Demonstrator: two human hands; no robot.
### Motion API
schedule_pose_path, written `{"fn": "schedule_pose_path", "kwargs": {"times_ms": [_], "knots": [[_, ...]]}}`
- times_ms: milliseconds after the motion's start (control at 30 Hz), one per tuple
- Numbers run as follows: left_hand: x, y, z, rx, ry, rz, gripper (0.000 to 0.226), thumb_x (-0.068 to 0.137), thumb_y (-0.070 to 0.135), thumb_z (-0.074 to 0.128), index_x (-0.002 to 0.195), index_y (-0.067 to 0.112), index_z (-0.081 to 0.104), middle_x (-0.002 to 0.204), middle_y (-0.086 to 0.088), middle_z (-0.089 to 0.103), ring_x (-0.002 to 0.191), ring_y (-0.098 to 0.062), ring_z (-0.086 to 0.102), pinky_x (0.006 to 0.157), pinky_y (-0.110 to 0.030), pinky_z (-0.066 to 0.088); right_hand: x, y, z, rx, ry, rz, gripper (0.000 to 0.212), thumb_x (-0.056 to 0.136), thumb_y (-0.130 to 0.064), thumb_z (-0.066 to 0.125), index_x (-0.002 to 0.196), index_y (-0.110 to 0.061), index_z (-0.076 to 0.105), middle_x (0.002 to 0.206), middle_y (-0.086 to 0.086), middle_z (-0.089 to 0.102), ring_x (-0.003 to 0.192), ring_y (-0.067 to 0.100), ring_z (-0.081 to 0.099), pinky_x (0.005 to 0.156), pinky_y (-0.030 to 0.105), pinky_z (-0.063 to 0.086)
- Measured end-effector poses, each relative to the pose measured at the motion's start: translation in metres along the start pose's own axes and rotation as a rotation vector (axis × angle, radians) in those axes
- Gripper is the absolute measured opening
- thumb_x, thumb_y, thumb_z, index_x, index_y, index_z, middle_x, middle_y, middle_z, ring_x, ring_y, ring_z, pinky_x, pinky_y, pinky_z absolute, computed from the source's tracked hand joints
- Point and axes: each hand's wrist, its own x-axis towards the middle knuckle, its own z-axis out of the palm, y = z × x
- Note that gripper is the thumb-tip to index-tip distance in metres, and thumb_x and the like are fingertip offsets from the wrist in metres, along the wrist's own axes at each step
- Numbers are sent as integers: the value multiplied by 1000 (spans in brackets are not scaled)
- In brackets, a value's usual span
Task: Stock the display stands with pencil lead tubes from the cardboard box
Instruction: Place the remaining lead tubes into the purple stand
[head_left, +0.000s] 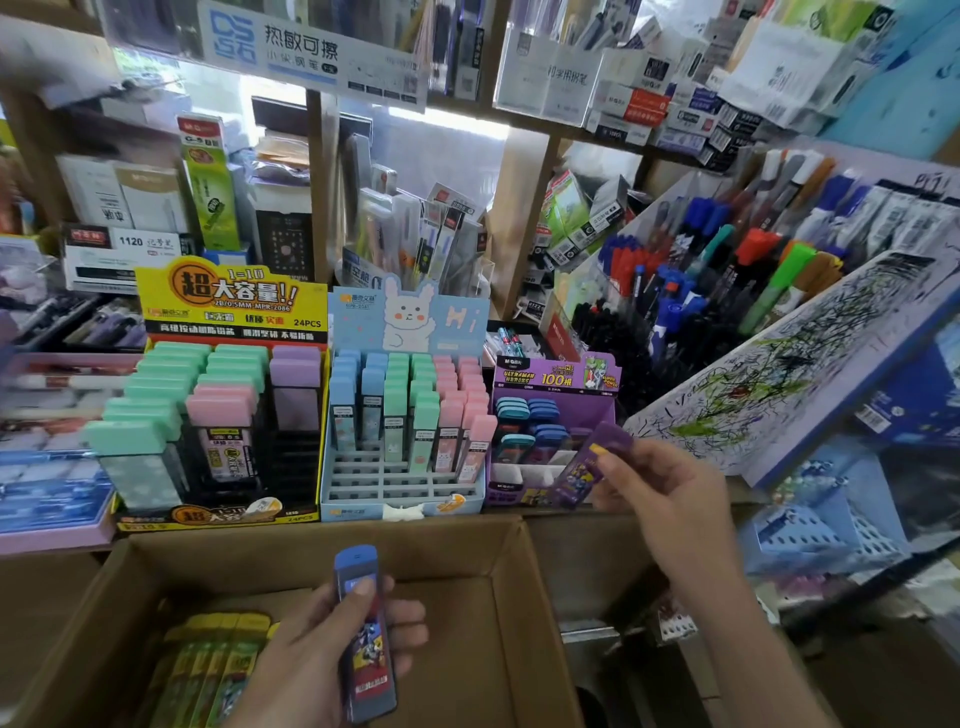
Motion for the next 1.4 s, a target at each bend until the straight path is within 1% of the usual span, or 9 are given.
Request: {"fn": "schedule_pose_path", "kwargs": {"times_ms": [367, 533, 667, 833, 900, 967, 1100, 1300, 1400], "knots": [[-3, 4, 1, 32, 51, -7, 22, 97, 12, 60, 109, -4, 70, 93, -31, 76, 71, -39, 77, 69, -44, 55, 47, 10, -4, -90, 31, -114, 18, 93, 2, 69, 99, -14, 75, 82, 7, 78, 78, 23, 77, 70, 29, 64], [-2, 8, -1, 36, 3, -35, 23, 97, 11, 59, 111, -5, 67, 93, -32, 75, 68, -39, 77, 58, -41, 58, 58, 17, 4, -200, 11, -118, 19, 94, 4, 66, 94, -13, 75, 79, -3, 78, 74, 12, 77, 65, 23, 62], [-1, 7, -3, 50, -4, -29, 22, 96, 11, 60, 110, -4, 68, 92, -31, 76, 69, -39, 77, 60, -43, 57, 61, 26, 7, -400, -8, -109, 14, 96, -4, 68, 90, -14, 75, 72, -2, 75, 62, 7, 72, 52, 31, 61], [-1, 3, -4, 49, -11, -18, 21, 97, 9, 60, 107, -7, 70, 90, -35, 73, 64, -41, 74, 65, -44, 54, 65, 35, 12, -621, -19, -105, 21, 95, -15, 70, 78, -28, 73, 68, -13, 71, 64, 0, 66, 51, 11, 46], [-1, 2, -4, 56, -6, -7, 19, 97, 4, 60, 104, -9, 71, 88, -38, 72, 61, -43, 73, 61, -44, 55, 67, 36, 14, -703, -16, -100, 20, 96, -22, 69, 78, -23, 76, 64, -10, 69, 60, 5, 65, 49, 17, 48], [-1, 1, -4, 65, -16, -9, 17, 97, -1, 58, 101, -11, 71, 86, -39, 71, 58, -43, 71, 58, -42, 54, 69, 36, 17, -793, -20, -90, 25, 97, -30, 68, 78, -18, 78, 61, -5, 68, 55, 11, 63, 52, 34, 51], [-1, 3, -5, 66, -47, -31, 16, 93, -8, 58, 99, -13, 71, 85, -40, 71, 56, -44, 71, 64, -44, 52, 71, 32, 22, -874, 50, -73, 27, 96, -36, 68, 78, -19, 78, 64, -7, 69, 59, 12, 63, 53, 31, 47], [8, 1, -7, 90, -20, -16, 18, 95, -10, 56, 106, -8, 69, 92, -37, 73, 70, -47, 75, 69, -47, 56, 62, 27, 26, -806, 126, -64, 24, 91, -34, 75, 70, -23, 71, 61, -12, 66, 58, 3, 61, 49, 26, 42], [9, -1, -9, 117, -19, 19, 21, 93, -7, 60, 111, -2, 70, 95, -31, 76, 78, -44, 77, 62, -44, 61, 52, 23, 22, -712, 122, -86, 21, 89, -27, 78, 70, -23, 72, 60, -11, 67, 58, 2, 63, 51, 25, 49]]}}
